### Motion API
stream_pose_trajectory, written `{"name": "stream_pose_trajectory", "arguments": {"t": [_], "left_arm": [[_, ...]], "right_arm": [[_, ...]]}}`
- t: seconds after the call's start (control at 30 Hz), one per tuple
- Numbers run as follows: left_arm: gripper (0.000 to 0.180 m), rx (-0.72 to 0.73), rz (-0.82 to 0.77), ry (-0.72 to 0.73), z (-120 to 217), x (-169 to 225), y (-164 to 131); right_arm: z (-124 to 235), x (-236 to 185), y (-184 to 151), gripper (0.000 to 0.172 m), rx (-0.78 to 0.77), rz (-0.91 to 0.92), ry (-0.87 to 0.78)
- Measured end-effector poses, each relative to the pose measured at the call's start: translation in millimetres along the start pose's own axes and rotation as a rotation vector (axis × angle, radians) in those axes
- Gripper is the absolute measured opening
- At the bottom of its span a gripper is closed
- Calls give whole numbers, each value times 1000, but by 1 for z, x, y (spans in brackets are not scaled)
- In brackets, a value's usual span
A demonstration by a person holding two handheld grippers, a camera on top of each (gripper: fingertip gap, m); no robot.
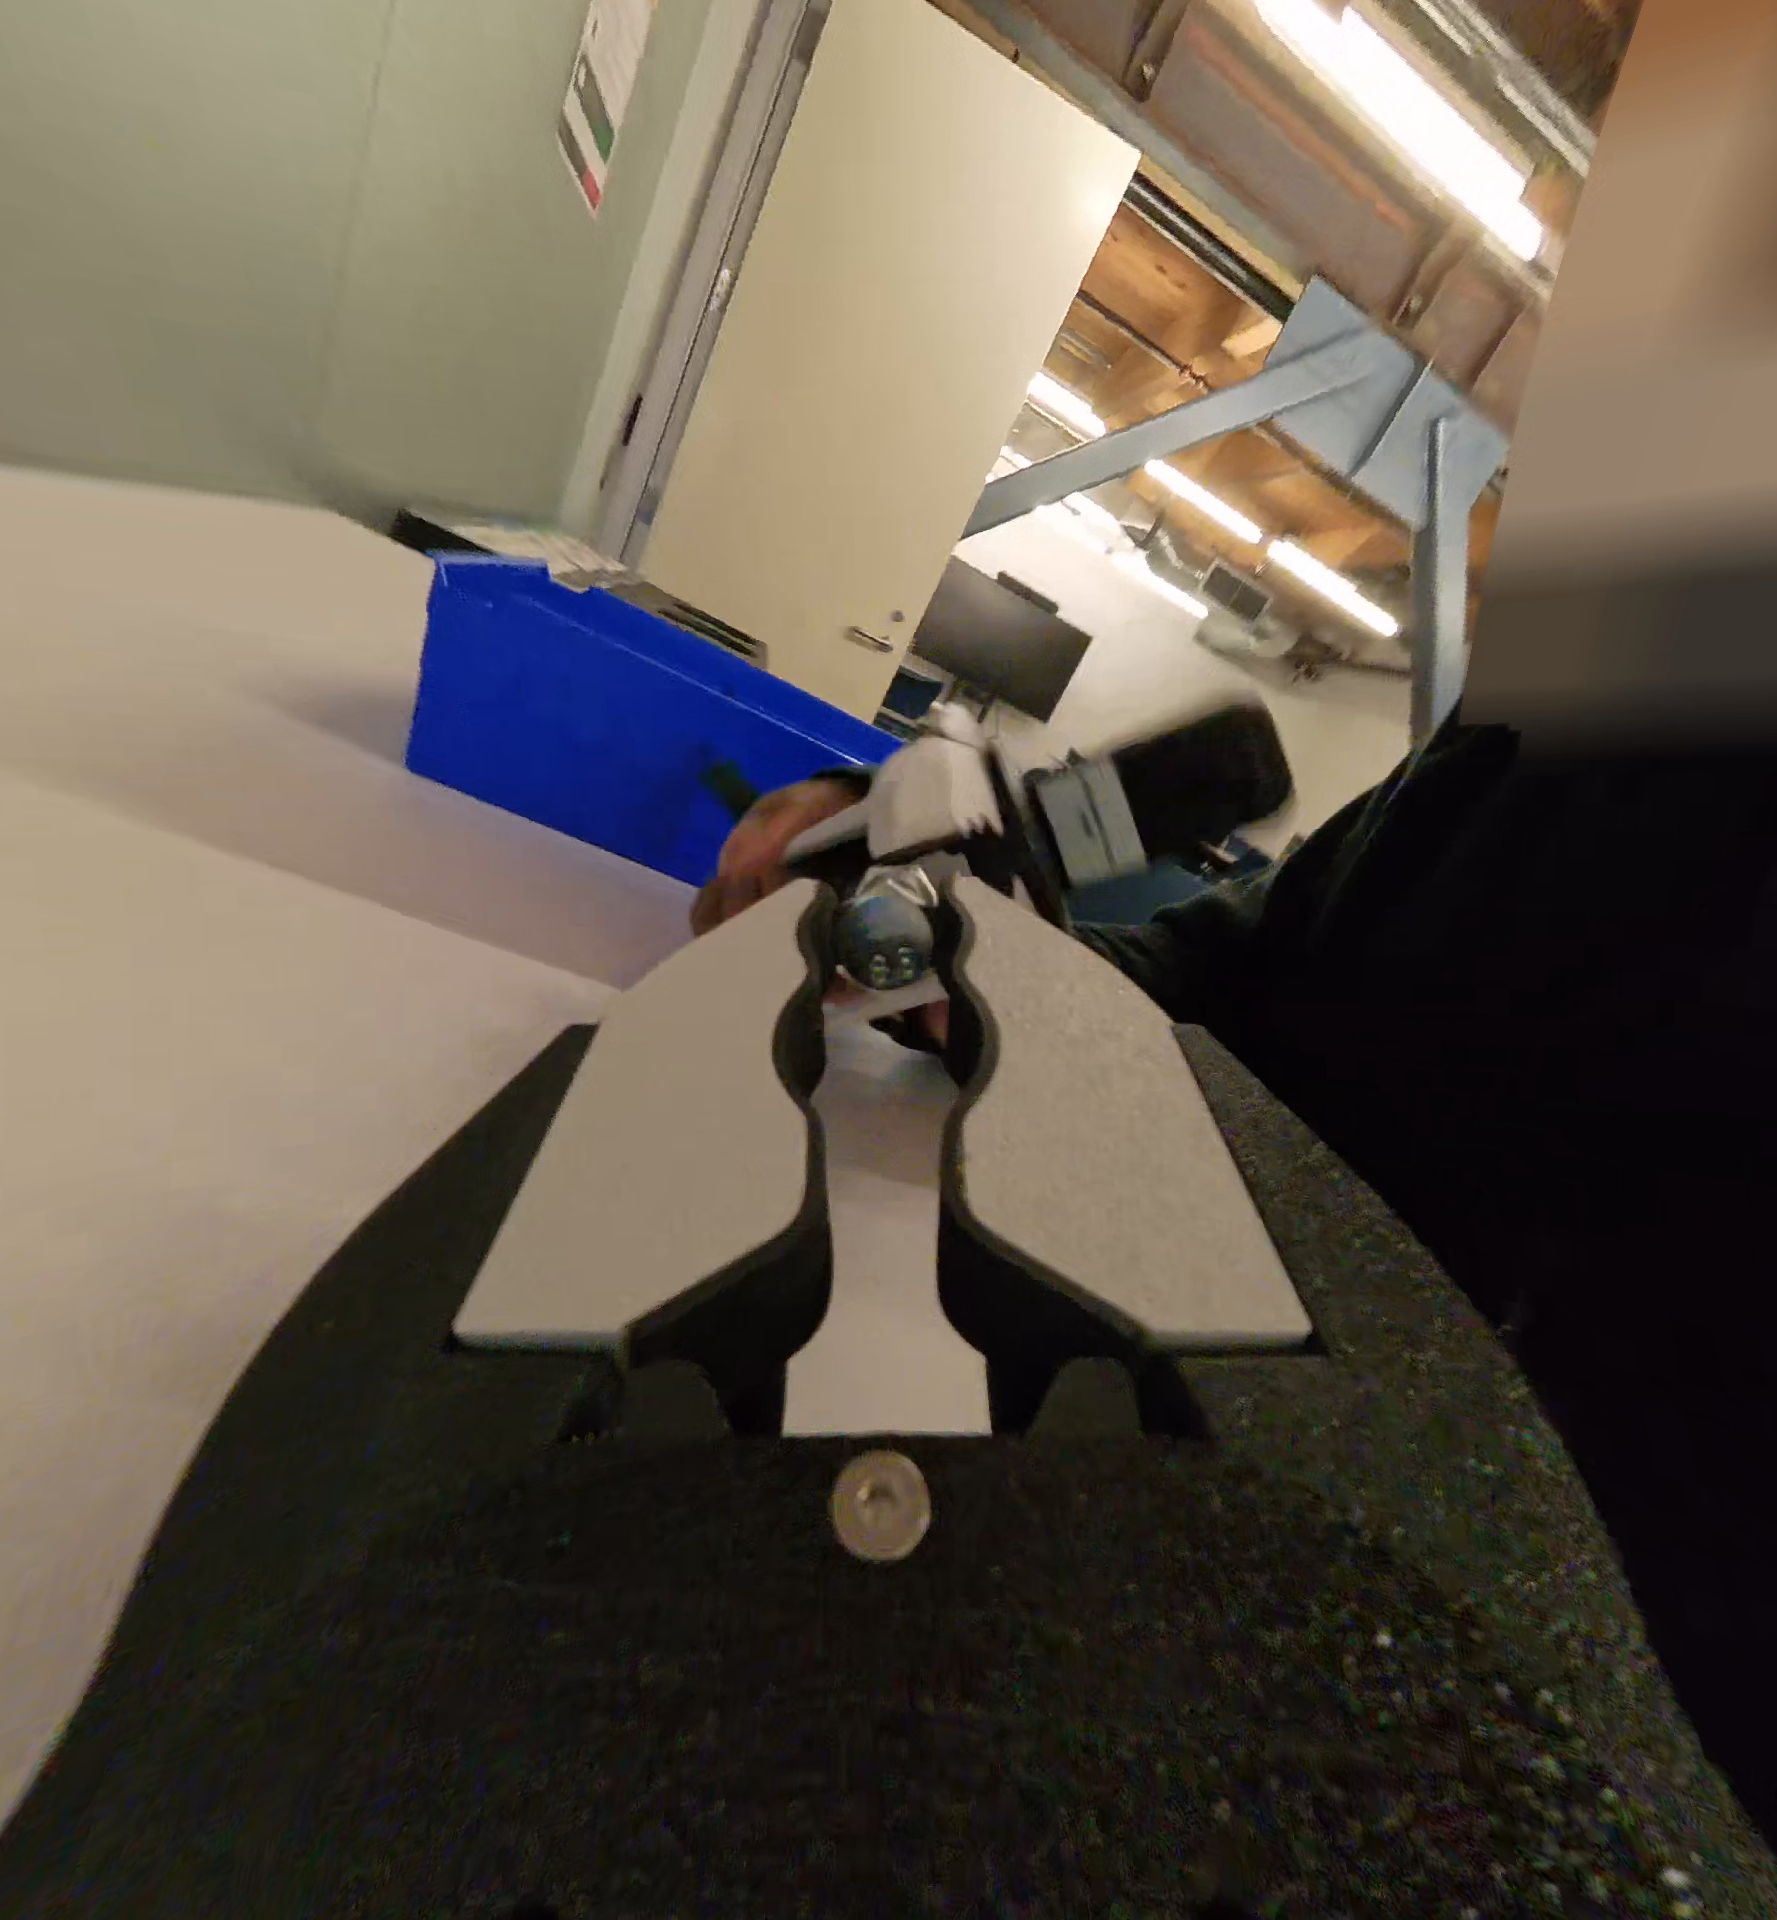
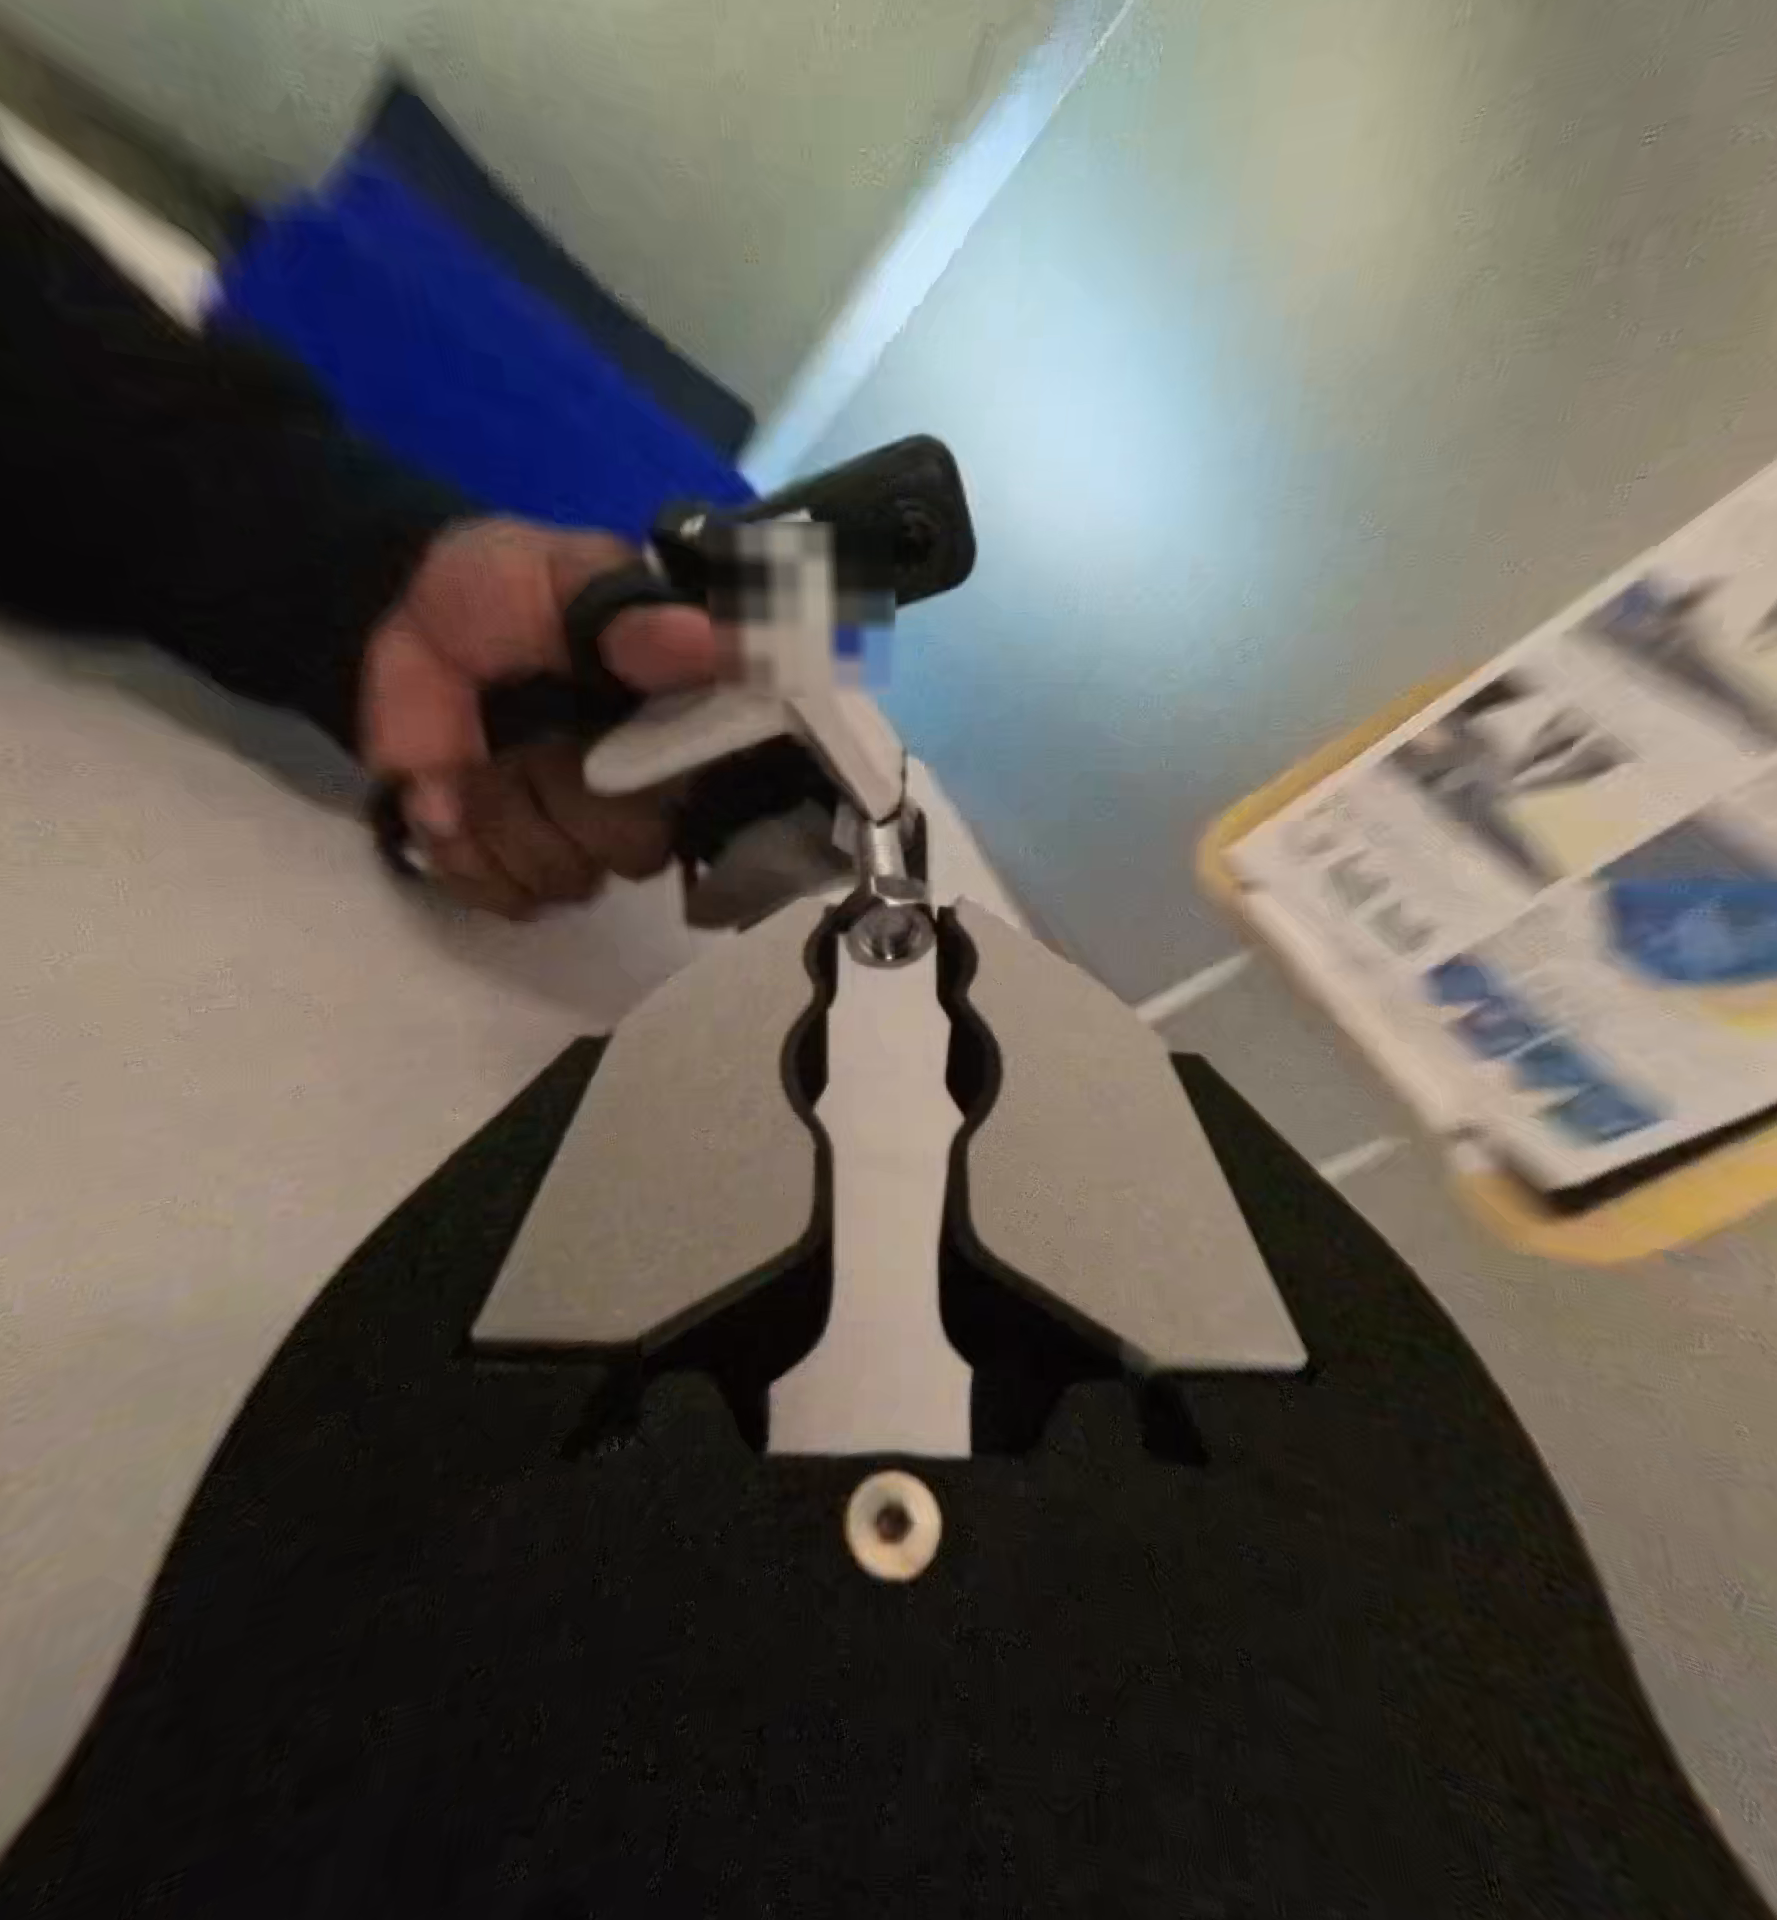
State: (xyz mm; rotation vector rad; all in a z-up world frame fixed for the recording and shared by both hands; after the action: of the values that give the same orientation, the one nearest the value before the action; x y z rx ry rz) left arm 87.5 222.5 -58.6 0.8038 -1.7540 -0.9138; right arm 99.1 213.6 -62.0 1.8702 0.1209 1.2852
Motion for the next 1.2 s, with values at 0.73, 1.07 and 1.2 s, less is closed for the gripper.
{"name": "stream_pose_trajectory", "arguments": {"t": [0.73, 1.07, 1.2], "left_arm": [[18, 80, -413, 62, 0, 6, 10], [17, 19, -72, 24, -5, 1, 1], [17, 51, -29, 7, -6, 3, 3]], "right_arm": [[-5, 8, -4, 29, 178, -1213, 186], [0, 5, -3, 17, 63, -395, 45], [0, 4, 2, 20, 38, -223, -4]]}}
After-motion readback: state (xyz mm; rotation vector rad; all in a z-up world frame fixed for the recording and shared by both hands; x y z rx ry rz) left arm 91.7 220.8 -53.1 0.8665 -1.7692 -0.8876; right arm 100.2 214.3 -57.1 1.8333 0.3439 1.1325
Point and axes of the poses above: each gripper's, where its closed fingertips meet, z back along the fingers, y out of its top, x = y × z across the jaws, the point moved 1 cm from there along z, back along the fingers, and after that the axes turned 5 degrees about x, right-handed, at the moved point
